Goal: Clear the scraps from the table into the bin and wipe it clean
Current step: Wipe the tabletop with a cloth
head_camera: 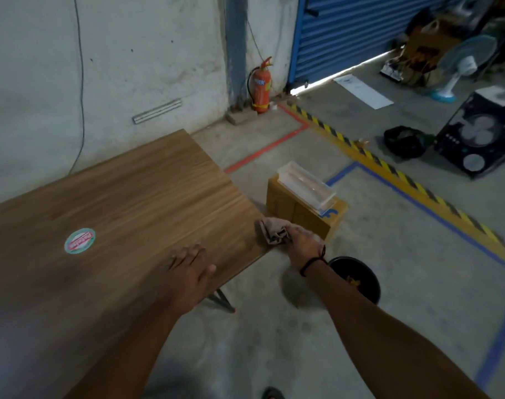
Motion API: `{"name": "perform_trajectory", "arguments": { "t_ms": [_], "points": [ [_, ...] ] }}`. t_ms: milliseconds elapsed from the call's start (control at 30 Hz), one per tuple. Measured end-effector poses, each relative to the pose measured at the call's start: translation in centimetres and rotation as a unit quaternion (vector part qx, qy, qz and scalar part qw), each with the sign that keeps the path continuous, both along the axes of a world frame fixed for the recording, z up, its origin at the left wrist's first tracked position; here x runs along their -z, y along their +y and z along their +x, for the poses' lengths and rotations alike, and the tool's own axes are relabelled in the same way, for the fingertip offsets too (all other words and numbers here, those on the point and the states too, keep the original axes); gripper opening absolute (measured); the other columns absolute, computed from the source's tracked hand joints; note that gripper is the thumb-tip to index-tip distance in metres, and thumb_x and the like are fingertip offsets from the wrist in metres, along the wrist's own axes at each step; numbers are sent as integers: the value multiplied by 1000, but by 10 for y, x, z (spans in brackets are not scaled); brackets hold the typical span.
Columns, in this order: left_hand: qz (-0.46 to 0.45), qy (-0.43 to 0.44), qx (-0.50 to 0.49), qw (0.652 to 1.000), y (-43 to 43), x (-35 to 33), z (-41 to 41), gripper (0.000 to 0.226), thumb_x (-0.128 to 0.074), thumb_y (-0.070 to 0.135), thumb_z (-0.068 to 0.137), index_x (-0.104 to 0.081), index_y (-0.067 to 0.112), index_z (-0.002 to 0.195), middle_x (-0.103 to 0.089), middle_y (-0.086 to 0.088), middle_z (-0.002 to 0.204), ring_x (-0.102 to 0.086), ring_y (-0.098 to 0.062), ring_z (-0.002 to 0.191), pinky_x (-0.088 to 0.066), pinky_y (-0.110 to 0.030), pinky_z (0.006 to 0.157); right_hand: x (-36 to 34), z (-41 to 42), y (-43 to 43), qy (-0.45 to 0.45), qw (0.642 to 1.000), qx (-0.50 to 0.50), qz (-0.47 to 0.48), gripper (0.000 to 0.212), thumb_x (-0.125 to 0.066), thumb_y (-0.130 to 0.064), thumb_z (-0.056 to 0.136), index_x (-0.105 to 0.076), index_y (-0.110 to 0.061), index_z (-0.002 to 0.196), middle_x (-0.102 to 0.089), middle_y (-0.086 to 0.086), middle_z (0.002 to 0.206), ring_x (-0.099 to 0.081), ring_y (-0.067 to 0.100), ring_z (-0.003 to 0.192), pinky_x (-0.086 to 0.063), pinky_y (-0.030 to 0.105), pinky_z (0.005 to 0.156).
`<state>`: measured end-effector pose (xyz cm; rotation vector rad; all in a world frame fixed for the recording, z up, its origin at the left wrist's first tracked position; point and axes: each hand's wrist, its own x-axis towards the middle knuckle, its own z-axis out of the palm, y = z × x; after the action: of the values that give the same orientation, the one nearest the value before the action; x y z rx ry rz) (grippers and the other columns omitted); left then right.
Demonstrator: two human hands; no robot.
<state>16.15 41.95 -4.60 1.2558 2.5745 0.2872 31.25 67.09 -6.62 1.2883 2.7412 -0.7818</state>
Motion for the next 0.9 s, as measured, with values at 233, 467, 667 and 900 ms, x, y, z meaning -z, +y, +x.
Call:
{"name": "perform_trajectory", "arguments": {
  "t_ms": [233,467,667,900],
  "points": [
    [50,2,72,996,86,-15,-14,86,-7,70,84,-36,16,145,-31,-3,154,-26,-24,143,-18,-43,115,-16,-24,22,135,990,-17,43,49,-62,-27,90,-49,-25,137,-42,0,147,-35,25,137,-32,46,110],
    [24,-8,117,993,185,-13,-42,78,-14,65,87,-17,21,151,-12,-1,160,-9,-22,147,-14,-41,118,-28,-40,57,177,982,22,70,42,-58,-16,92,-53,-20,134,-46,2,145,-36,23,138,-26,41,115],
    [5,-17,135,991,245,-2,-55,67,-29,55,96,-12,21,152,-9,-6,160,-8,-26,147,-14,-42,117,-32,-44,107,138,989,54,18,67,-33,-57,83,-47,-23,139,-38,0,150,-28,21,141,-9,33,118],
    [9,2,108,994,319,17,-89,65,-34,51,96,-18,18,150,-16,-9,159,-14,-26,146,-13,-43,117,25,-93,227,121,988,92,-26,41,-45,-18,99,-46,-22,139,-36,-1,152,-27,23,141,-14,42,117]
  ]
}}
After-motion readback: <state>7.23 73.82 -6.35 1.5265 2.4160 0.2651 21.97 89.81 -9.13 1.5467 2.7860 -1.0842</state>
